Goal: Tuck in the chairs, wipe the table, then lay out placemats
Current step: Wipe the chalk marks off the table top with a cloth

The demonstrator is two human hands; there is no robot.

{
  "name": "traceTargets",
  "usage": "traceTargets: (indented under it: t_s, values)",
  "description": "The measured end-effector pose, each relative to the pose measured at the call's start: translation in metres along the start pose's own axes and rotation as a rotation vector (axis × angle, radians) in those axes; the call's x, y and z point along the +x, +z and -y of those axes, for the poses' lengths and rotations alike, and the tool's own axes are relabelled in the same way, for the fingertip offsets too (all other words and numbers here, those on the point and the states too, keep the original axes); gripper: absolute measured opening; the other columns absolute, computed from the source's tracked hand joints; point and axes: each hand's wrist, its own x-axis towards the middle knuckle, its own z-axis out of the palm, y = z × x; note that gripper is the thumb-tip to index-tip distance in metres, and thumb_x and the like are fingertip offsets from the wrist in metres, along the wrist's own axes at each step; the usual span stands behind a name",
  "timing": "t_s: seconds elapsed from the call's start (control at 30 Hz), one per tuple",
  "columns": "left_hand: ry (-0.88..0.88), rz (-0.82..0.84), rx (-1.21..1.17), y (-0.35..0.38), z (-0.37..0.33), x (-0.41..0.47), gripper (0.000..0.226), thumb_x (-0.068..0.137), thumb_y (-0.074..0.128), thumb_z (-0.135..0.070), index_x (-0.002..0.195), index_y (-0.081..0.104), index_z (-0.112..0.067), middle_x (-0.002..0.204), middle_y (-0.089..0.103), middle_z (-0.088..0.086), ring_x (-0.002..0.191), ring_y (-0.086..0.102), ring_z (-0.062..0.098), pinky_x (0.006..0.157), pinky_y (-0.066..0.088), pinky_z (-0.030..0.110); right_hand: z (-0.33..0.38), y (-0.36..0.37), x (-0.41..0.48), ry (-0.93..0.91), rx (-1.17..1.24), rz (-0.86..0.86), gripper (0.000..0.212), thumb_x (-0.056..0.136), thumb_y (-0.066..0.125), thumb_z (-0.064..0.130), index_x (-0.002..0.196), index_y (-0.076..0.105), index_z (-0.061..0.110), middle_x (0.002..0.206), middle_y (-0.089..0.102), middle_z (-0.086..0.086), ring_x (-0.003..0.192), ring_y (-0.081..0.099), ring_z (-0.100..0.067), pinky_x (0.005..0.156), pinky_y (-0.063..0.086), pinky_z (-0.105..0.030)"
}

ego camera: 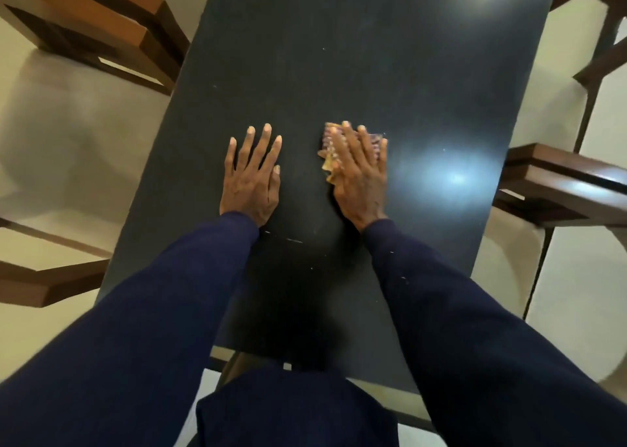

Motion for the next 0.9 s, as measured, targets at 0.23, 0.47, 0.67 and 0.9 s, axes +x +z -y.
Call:
traceTargets:
  t_s: [0.23, 0.47, 0.67, 0.9]
  values:
    - [0.161, 0.013, -0.016, 0.002, -0.002, -0.009, 0.055, 0.111, 0.043, -0.029, 0.165, 0.036, -0.022, 0.175, 0.024, 0.007, 0.163, 0.019, 0.032, 0.13, 0.015, 0.058, -0.009, -0.021, -0.142, -0.339, 0.097, 0.161, 0.075, 0.097, 0.066, 0.026, 0.166, 0.037, 0.021, 0.176, 0.027, -0.005, 0.164, 0.017, -0.031, 0.126, 0.018, -0.07]
    - [0.333, 0.078, 0.015, 0.011, -0.039, -0.018, 0.055, 0.113, 0.037, -0.034, 0.167, 0.033, -0.023, 0.177, 0.019, 0.008, 0.164, 0.015, 0.033, 0.13, 0.015, 0.059, -0.111, -0.037, -0.185, 0.162, -0.008, 0.049, 0.067, 0.1, 0.055, 0.022, 0.165, 0.039, 0.015, 0.174, 0.031, -0.01, 0.162, 0.024, -0.034, 0.125, 0.021, -0.069]
    - [0.37, 0.095, 0.007, 0.029, -0.096, -0.005, 0.056, 0.113, 0.037, -0.035, 0.167, 0.032, -0.022, 0.177, 0.018, 0.01, 0.164, 0.014, 0.035, 0.13, 0.013, 0.061, -0.103, -0.023, -0.109, 0.469, -0.029, -0.035, 0.073, 0.096, 0.047, 0.024, 0.168, 0.033, 0.021, 0.175, 0.029, -0.007, 0.163, 0.022, -0.033, 0.13, 0.014, -0.062]
    - [0.356, 0.104, -0.014, 0.048, -0.139, 0.007, 0.057, 0.114, 0.036, -0.036, 0.168, 0.028, -0.022, 0.177, 0.016, 0.009, 0.164, 0.012, 0.033, 0.13, 0.013, 0.06, -0.121, -0.045, -0.229, 0.054, -0.001, 0.067, 0.07, 0.099, 0.063, 0.028, 0.164, 0.041, 0.015, 0.175, 0.029, -0.009, 0.163, 0.021, -0.033, 0.127, 0.02, -0.069]
